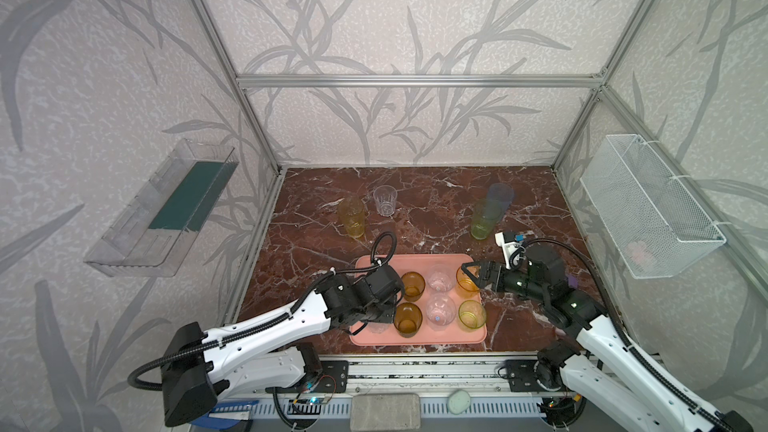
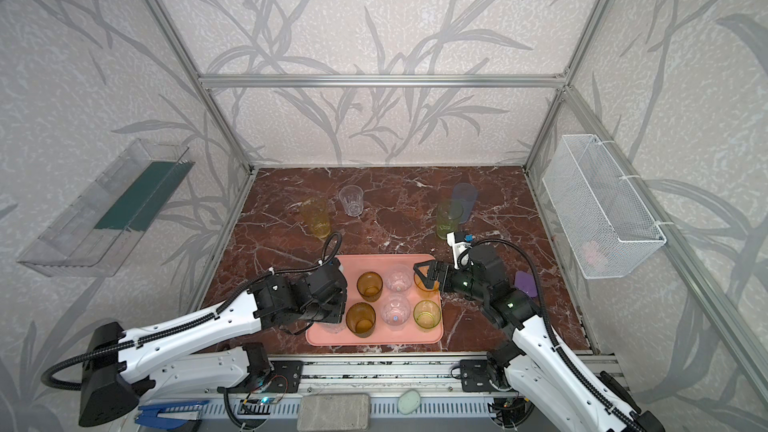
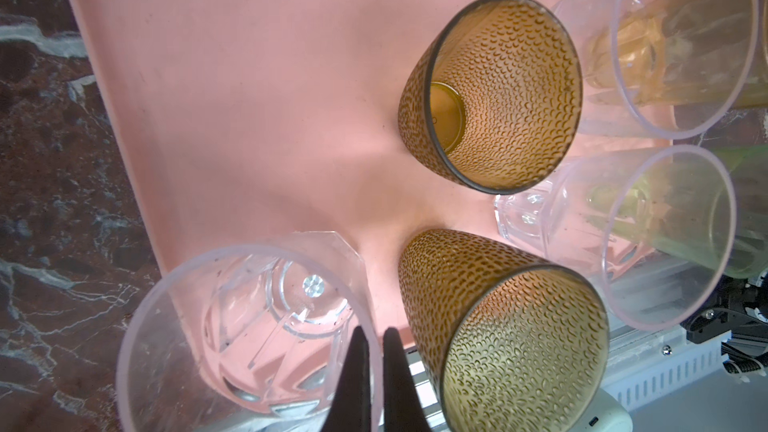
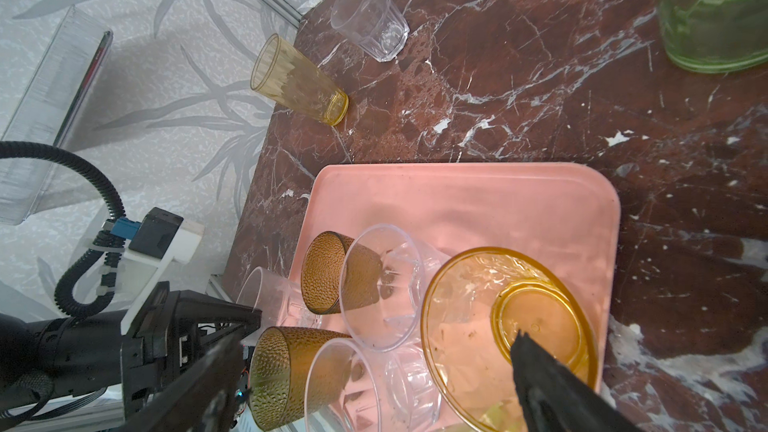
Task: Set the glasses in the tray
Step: 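Lower the clear tumbler onto the tray corner nearest the robot and release, then raise the left gripper while the right arm reaches toward a far clear tumbler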
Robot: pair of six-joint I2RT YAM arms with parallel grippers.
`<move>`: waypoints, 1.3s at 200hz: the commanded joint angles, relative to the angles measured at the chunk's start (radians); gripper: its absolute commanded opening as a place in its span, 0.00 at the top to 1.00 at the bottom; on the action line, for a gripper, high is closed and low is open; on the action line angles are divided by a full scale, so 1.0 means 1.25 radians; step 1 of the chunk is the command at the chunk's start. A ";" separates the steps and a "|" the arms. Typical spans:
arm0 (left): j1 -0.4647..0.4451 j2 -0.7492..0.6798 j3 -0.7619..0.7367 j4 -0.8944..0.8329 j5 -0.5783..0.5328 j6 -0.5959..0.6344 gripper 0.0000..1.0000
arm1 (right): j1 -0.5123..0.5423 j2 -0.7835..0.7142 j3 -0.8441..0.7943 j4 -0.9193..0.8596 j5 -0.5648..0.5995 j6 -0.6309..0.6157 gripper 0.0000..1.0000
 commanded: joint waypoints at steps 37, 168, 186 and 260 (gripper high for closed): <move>-0.003 -0.031 -0.008 -0.015 -0.034 -0.042 0.75 | -0.003 0.002 0.011 0.025 0.002 -0.006 0.01; 0.047 -0.129 0.011 0.011 -0.144 0.017 0.01 | -0.003 0.069 0.078 0.021 -0.001 -0.007 0.01; 0.093 -0.127 0.011 0.020 -0.109 0.044 0.01 | -0.003 0.088 0.089 0.030 -0.002 -0.004 0.01; 0.259 -0.159 -0.032 0.084 -0.027 0.125 0.01 | 0.002 0.218 0.141 0.116 -0.030 0.034 0.01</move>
